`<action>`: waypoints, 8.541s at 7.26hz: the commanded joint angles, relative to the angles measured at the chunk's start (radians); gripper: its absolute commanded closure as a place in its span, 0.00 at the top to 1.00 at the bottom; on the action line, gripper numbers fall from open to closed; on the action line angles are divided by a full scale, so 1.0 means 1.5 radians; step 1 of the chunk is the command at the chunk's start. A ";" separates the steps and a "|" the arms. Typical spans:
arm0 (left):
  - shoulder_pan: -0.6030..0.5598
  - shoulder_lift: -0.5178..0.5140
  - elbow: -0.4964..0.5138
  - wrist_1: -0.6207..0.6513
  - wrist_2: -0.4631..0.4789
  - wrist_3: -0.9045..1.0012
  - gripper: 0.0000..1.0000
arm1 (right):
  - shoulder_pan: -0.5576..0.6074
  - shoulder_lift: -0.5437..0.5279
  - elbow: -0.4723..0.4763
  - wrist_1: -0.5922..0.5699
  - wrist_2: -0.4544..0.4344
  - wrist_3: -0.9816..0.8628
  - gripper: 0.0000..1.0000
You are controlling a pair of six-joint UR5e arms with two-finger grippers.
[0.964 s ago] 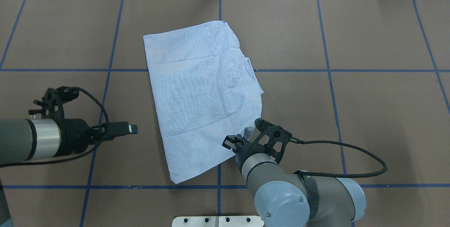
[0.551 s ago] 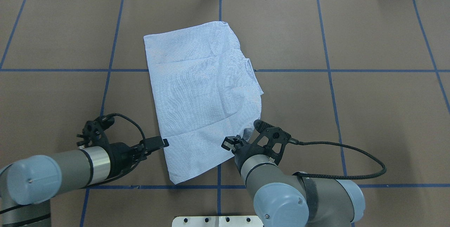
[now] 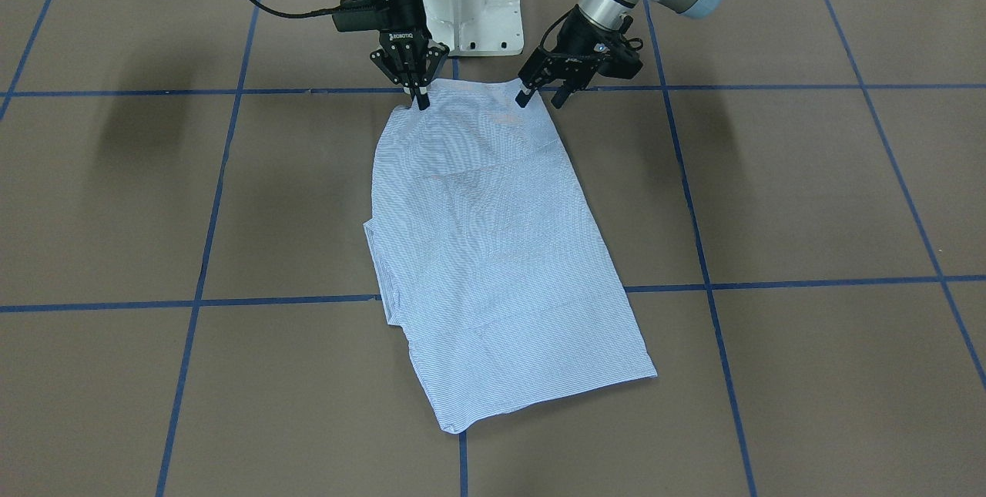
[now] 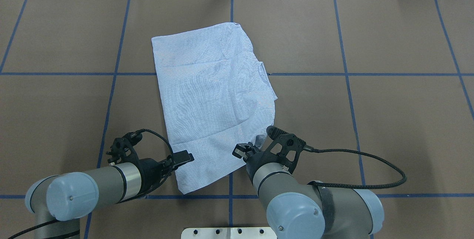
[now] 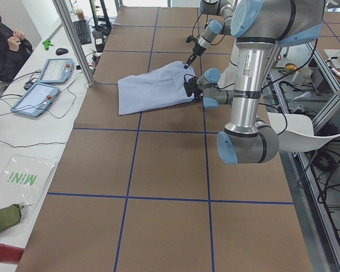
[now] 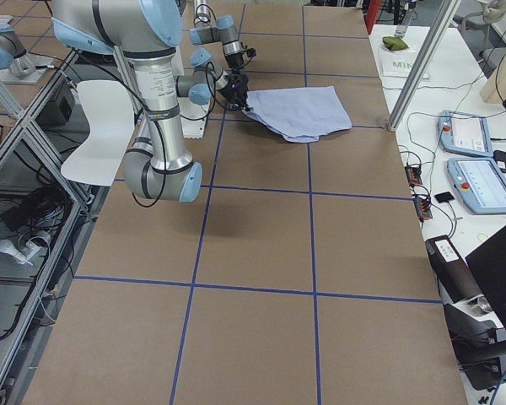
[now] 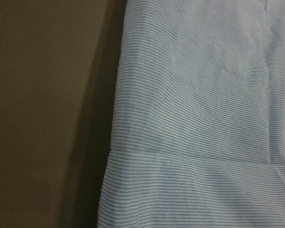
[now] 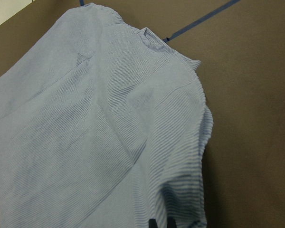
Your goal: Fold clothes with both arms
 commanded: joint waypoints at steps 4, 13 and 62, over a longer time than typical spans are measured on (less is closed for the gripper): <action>0.038 0.004 0.002 0.000 0.004 0.000 0.88 | 0.000 0.000 0.000 0.000 0.000 0.000 0.00; 0.037 0.007 -0.087 0.000 0.000 0.011 0.00 | -0.016 -0.037 0.017 -0.001 -0.023 0.001 0.00; -0.961 0.234 0.046 0.469 -0.618 1.303 1.00 | 0.947 -0.431 -0.068 -0.138 0.851 -1.352 1.00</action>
